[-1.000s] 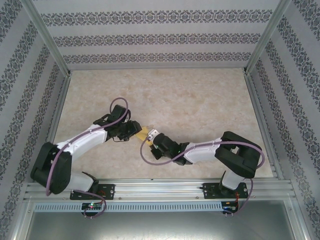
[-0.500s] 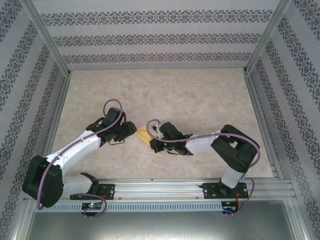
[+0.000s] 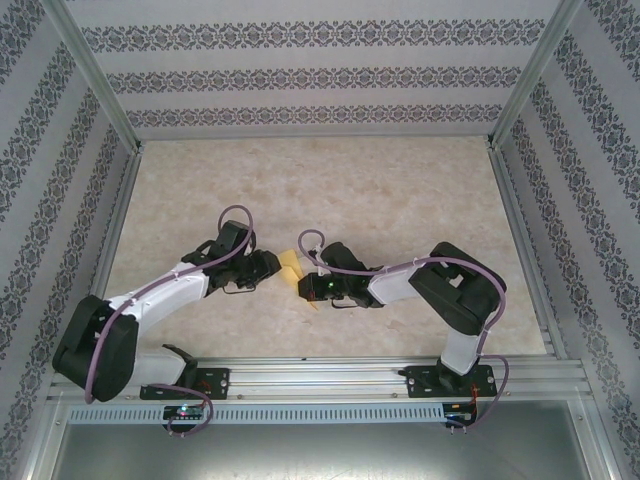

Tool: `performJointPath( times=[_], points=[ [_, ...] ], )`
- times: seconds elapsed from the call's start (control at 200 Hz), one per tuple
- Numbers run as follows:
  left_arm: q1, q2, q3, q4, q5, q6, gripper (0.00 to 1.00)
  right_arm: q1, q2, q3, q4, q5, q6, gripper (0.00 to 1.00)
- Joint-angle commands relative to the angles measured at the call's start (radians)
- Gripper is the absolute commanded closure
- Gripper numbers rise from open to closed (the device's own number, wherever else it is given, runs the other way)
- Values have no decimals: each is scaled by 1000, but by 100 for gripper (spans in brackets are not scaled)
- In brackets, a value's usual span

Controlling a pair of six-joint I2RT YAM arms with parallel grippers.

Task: Fold a paper plane with a square sheet of paper (pick it up from the middle)
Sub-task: Fold the wing for the fifth time at the center of the table.

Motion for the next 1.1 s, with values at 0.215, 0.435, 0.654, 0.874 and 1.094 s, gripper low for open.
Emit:
performJointPath(
  times=[0.215, 0.435, 0.654, 0.874, 1.094],
  points=[
    [-9, 63, -13, 153, 89, 9, 62, -44, 44, -18, 119, -92, 179, 100],
    [-20, 103, -12, 231, 137, 3, 64, -53, 60, -31, 135, -76, 278, 100],
    [-29, 166, 7, 299, 169, 9, 65, -69, 106, -73, 224, -74, 367, 100],
    [-37, 210, 22, 346, 177, 21, 64, -85, 121, -104, 252, -68, 406, 100],
    [-39, 255, 37, 405, 192, 28, 63, -89, 125, -104, 237, -64, 414, 100]
  ],
)
